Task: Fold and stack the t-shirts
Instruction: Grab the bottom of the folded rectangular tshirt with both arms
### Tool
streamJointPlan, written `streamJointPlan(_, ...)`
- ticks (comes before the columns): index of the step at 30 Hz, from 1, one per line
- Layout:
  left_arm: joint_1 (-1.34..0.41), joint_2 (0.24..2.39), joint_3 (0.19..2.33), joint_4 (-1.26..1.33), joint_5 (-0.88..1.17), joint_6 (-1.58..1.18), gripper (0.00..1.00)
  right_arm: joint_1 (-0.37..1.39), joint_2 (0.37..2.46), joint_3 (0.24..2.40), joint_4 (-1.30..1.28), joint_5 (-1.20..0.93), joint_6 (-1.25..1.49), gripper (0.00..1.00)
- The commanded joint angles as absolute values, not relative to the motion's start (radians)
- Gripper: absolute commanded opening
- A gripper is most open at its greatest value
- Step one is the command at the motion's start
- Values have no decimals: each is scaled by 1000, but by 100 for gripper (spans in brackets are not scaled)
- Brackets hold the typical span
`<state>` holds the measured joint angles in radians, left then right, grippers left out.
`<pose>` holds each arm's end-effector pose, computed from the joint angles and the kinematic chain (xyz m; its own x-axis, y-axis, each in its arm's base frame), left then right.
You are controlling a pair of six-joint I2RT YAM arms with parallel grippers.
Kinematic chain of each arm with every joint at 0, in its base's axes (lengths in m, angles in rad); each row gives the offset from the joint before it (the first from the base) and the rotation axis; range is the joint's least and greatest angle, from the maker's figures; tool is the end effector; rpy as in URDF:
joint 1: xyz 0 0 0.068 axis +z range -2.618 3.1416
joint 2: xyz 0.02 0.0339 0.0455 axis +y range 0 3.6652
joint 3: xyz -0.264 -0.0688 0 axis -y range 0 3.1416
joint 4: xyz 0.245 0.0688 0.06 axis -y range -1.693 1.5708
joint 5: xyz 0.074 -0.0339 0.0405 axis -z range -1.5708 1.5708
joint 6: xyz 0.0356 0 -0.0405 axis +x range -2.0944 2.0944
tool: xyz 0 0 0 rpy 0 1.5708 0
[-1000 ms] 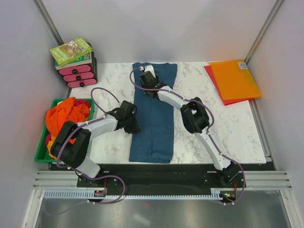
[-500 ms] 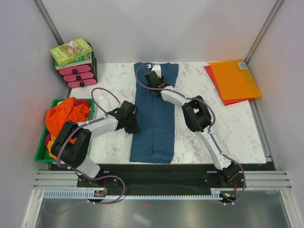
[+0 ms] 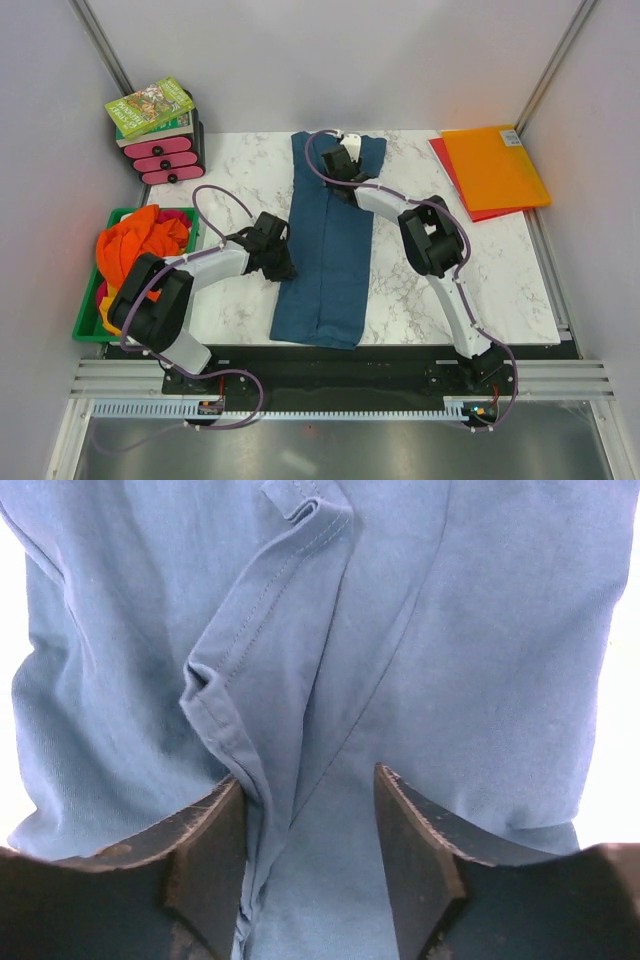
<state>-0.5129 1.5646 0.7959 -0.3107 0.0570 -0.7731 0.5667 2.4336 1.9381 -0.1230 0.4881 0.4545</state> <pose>0.2498 -0.1430 0.1537 -0.9083 -0.2886 -0.3027 -0.1691 0.9153 -0.3655 0.4734 0.2815 0.1603 -0.5062 0.1375 -0.8514 0.0784 0.9905 0.1134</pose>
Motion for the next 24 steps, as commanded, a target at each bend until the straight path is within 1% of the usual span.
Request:
streamJointPlan(1, -523, 1592, 802, -331, 55, -799, 26, 560, 2375, 1980, -89, 463, 480, 55)
streamJointPlan(3, -523, 1594, 804, -333, 57, -802, 25, 554, 2373, 1982, -98, 460, 489, 47)
streamJointPlan(4, -523, 1595, 805, -333, 58, -801, 25, 551, 2378, 1985, -109, 465, 500, 39)
streamJointPlan(7, -525, 1597, 802, -331, 60, -799, 25, 540, 2373, 1968, -130, 482, 535, 26)
streamJointPlan(9, -525, 1594, 802, -333, 61, -801, 25, 535, 2347, 1915, -120, 492, 577, 24)
streamJointPlan(12, -525, 1595, 802, -331, 66, -804, 25, 523, 2307, 1841, -101, 471, 638, 32)
streamJointPlan(13, -525, 1597, 804, -330, 67, -804, 25, 512, 2295, 1820, -97, 459, 664, 39)
streamJointPlan(15, -525, 1597, 807, -331, 67, -805, 25, 500, 2255, 1749, -68, 410, 730, 48)
streamJointPlan(16, -525, 1597, 807, -333, 69, -807, 25, 496, 2225, 1724, -54, 405, 739, 54)
streamJointPlan(20, -525, 1591, 807, -330, 71, -807, 25, 495, 2148, 1628, 47, 394, 700, 64)
streamJointPlan(21, -525, 1589, 807, -331, 72, -808, 25, 494, 2138, 1631, 69, 378, 671, 68)
streamJointPlan(24, -526, 1585, 808, -330, 77, -808, 25, 497, 2126, 1696, 71, 345, 629, 70)
